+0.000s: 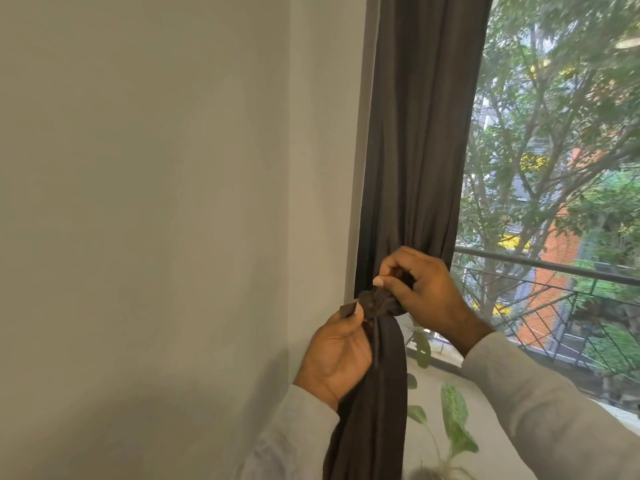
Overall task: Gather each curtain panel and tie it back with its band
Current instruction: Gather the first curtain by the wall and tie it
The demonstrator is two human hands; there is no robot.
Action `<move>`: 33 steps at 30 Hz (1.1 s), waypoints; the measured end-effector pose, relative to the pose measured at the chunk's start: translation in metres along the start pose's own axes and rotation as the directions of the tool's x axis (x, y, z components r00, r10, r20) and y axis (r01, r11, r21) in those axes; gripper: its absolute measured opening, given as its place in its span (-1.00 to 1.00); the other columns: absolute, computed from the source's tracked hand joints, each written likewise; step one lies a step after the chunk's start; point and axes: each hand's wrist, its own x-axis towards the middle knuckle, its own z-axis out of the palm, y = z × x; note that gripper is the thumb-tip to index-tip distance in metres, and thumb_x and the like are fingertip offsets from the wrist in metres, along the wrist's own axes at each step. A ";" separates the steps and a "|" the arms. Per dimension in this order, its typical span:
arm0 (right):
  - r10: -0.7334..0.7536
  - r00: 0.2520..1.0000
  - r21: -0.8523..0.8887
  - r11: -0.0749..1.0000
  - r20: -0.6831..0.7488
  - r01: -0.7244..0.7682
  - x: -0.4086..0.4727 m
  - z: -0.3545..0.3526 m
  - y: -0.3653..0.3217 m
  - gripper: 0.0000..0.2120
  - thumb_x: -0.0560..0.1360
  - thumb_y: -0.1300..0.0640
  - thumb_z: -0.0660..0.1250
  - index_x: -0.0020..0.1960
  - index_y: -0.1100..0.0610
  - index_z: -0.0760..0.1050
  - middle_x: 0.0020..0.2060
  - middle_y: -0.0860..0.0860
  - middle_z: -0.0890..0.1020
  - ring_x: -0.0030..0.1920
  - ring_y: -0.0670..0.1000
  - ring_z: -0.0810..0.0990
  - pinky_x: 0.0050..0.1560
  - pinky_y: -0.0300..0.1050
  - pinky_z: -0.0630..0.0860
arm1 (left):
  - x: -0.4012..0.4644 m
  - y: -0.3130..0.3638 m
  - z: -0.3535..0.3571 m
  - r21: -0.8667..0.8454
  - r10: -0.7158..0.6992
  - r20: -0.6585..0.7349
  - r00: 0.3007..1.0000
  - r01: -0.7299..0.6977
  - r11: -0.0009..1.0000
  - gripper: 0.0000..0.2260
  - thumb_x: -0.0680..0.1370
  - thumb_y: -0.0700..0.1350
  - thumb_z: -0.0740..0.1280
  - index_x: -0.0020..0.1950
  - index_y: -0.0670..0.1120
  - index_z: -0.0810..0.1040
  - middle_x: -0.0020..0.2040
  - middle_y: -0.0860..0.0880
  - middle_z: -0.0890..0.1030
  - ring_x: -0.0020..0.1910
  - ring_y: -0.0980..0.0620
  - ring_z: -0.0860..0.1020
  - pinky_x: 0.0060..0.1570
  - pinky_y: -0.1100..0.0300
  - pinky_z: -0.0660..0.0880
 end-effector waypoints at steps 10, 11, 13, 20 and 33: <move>-0.086 0.973 -0.210 0.969 0.212 0.132 -0.029 -0.016 0.007 -0.77 0.47 0.27 0.54 0.03 -0.01 0.74 0.04 -0.15 0.52 0.04 -0.13 0.58 0.09 -0.28 0.51 | -0.004 -0.002 0.007 0.244 -0.117 -0.189 0.975 0.162 0.956 -0.75 0.68 -0.19 0.36 0.29 -0.29 0.63 0.15 -0.26 0.69 0.11 -0.15 0.67 0.33 -0.09 0.58; -0.069 0.975 -0.238 0.964 0.210 0.120 -0.031 -0.017 0.012 -0.79 0.44 0.25 0.56 -0.01 -0.01 0.74 0.01 -0.14 0.51 0.00 -0.13 0.56 0.04 -0.22 0.54 | -0.008 -0.008 0.007 0.296 -0.136 -0.217 0.967 0.198 0.934 -0.78 0.68 -0.18 0.36 0.26 -0.26 0.64 0.09 -0.20 0.71 0.03 -0.10 0.69 0.16 -0.02 0.63; -0.052 0.976 -0.312 0.943 0.214 0.119 -0.037 -0.017 0.019 -0.85 0.43 0.17 0.59 -0.05 -0.03 0.72 -0.04 -0.13 0.49 -0.03 -0.08 0.52 -0.01 -0.09 0.53 | -0.017 -0.019 0.004 0.277 -0.173 -0.250 0.953 0.242 0.930 -0.79 0.67 -0.19 0.36 0.25 -0.25 0.66 0.08 -0.19 0.73 0.01 -0.10 0.71 0.06 0.01 0.64; -0.106 0.994 -0.206 0.972 0.037 0.111 -0.048 -0.002 0.017 -0.81 0.53 0.33 0.45 -0.03 0.07 0.71 -0.05 -0.04 0.57 0.03 0.04 0.63 0.04 -0.11 0.53 | -0.018 -0.030 0.016 -0.099 -0.123 -0.196 0.973 0.105 0.990 -0.67 0.72 -0.08 0.26 0.23 -0.27 0.71 0.26 -0.31 0.69 0.13 -0.21 0.74 0.17 -0.09 0.68; 0.005 0.998 0.165 0.986 0.064 -0.016 -0.036 -0.020 -0.002 -0.80 0.54 0.17 0.56 0.16 0.08 0.75 0.05 0.05 0.57 0.16 0.07 0.62 0.15 -0.17 0.59 | 0.000 -0.008 0.030 0.002 -0.025 -0.202 0.979 0.026 1.000 -0.56 0.72 -0.05 0.30 0.49 -0.31 0.53 0.41 -0.36 0.59 0.36 -0.28 0.62 0.43 -0.16 0.53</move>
